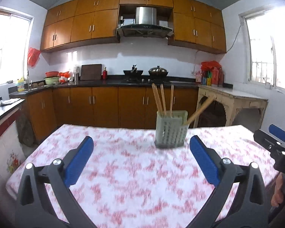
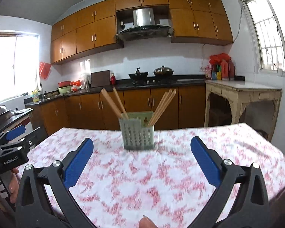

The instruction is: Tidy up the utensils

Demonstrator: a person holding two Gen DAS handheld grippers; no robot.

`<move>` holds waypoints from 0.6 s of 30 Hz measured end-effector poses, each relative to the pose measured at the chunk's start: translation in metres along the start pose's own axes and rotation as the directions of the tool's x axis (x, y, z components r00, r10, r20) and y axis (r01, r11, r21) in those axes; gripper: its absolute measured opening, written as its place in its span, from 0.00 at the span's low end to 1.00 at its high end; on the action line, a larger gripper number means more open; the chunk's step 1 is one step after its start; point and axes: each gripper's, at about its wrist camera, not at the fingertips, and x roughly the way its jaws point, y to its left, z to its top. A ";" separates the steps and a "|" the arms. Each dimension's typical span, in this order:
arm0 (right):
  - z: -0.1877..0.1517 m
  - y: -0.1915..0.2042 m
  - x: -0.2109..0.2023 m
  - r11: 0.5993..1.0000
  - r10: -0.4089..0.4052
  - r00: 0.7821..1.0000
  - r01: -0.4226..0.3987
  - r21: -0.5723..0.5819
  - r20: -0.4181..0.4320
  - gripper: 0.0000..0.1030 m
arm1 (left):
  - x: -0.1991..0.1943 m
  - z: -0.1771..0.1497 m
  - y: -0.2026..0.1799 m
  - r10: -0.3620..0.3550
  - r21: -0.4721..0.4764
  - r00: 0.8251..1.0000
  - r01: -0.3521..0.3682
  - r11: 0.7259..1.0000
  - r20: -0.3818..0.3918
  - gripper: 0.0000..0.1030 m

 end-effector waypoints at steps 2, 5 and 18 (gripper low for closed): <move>-0.010 0.001 -0.006 1.000 -0.002 1.000 0.002 0.001 -0.020 0.98 | -0.007 -0.012 -0.002 0.008 0.011 1.000 -0.008 1.000 -0.016 0.96; -0.026 0.003 -0.014 1.000 -0.011 0.999 0.011 0.002 -0.047 0.98 | -0.018 -0.032 -0.001 0.018 0.023 0.999 -0.017 1.000 -0.044 0.96; -0.071 0.004 -0.047 1.000 -0.024 0.998 0.025 0.016 -0.059 0.98 | -0.042 -0.073 0.003 0.051 -0.021 0.994 -0.053 0.998 -0.096 0.96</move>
